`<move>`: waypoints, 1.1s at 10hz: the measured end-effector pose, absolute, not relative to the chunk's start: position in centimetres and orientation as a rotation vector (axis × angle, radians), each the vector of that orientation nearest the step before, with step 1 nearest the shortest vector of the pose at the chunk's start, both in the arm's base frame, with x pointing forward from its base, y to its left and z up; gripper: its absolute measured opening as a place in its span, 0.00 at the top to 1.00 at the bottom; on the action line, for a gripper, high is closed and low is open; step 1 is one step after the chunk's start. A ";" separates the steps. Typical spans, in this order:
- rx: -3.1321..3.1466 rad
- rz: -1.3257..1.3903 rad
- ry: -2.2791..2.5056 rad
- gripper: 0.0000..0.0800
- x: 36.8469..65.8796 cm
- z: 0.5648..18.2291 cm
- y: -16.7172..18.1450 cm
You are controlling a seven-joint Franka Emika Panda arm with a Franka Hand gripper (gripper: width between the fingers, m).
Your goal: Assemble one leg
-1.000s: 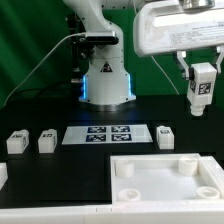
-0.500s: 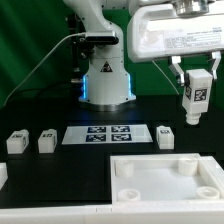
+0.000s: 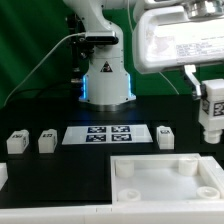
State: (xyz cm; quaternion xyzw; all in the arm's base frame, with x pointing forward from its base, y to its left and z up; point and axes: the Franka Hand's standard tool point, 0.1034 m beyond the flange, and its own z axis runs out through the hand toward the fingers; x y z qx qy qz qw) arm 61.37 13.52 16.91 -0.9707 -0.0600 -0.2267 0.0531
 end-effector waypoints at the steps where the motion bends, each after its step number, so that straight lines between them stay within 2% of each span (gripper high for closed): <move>1: -2.951 -0.691 -0.206 0.63 61.3 16.8 13.6; 4: -2.943 -0.716 -0.207 0.63 61.3 16.7 13.7; 5: -2.907 -0.817 -0.204 0.63 60.6 15.0 13.7; 6: -2.916 -0.804 -0.197 0.63 60.3 13.1 13.4; 8: -2.928 -0.826 -0.219 0.63 61.6 13.1 12.5; 11: -2.973 -0.736 -0.229 0.63 61.9 12.6 11.3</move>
Offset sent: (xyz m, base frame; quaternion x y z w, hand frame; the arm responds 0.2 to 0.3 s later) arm 0.0000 0.0000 0.0000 0.0000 0.0000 0.0000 1.0000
